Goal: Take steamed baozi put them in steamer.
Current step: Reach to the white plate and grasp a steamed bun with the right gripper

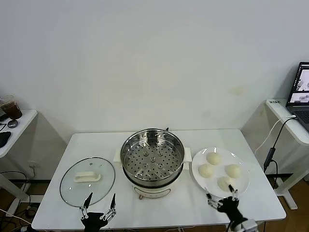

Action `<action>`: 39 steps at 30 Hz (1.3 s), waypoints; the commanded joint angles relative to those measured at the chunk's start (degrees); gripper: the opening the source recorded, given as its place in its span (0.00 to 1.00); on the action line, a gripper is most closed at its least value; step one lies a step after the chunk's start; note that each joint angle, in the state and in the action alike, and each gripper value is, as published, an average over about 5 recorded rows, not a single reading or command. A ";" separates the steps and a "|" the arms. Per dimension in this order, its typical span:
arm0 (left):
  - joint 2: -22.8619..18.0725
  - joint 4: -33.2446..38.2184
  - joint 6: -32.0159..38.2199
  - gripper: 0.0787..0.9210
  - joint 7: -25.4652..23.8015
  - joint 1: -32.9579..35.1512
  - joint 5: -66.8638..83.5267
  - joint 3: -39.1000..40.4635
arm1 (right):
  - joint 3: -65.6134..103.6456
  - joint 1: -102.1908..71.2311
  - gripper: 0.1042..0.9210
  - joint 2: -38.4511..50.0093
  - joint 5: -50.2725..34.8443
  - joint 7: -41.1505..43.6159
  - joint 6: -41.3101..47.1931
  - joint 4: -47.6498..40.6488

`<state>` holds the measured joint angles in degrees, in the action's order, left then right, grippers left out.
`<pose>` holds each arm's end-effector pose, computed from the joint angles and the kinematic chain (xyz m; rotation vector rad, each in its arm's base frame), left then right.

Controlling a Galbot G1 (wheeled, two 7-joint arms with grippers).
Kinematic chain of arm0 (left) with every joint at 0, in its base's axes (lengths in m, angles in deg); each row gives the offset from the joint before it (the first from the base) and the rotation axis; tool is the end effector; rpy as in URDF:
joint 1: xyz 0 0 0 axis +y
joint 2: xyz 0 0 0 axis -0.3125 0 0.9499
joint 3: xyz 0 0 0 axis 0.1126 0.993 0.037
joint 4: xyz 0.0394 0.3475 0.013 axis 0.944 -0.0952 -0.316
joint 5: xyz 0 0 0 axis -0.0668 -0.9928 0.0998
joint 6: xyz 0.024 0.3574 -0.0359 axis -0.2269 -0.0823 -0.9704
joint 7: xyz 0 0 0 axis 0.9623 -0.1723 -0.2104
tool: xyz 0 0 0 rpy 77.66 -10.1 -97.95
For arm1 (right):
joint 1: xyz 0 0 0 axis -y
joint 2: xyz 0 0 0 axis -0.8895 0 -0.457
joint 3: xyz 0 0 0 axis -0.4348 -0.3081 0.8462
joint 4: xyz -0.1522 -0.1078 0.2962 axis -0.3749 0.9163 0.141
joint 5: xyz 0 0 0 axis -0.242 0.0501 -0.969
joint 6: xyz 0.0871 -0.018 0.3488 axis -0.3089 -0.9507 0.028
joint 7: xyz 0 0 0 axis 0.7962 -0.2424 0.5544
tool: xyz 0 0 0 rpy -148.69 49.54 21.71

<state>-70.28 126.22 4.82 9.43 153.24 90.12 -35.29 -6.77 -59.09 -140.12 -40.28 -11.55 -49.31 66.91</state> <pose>0.0986 0.0338 -0.3510 -0.0539 -3.0061 -0.0943 0.1828 -0.1330 -0.3388 0.4118 -2.8500 0.5943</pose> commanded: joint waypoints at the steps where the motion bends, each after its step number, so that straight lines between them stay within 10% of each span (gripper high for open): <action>1: 0.72 -0.22 -0.10 0.88 -0.38 -1.64 -0.43 -1.64 | -0.29 18.76 0.88 23.15 20.46 15.31 4.19 -8.50; 22: -0.27 -0.53 0.41 0.88 -0.28 -2.46 -2.27 -5.20 | -53.54 80.54 0.88 25.30 26.12 51.21 -1.89 -46.49; 39: -0.75 0.19 0.46 0.88 -0.31 -2.00 -2.06 -7.53 | -68.69 87.54 0.88 18.43 22.00 51.56 1.55 -55.79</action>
<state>-71.10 126.41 5.29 9.13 151.32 88.11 -42.50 -63.03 18.95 -119.07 -16.97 36.05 -49.28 19.24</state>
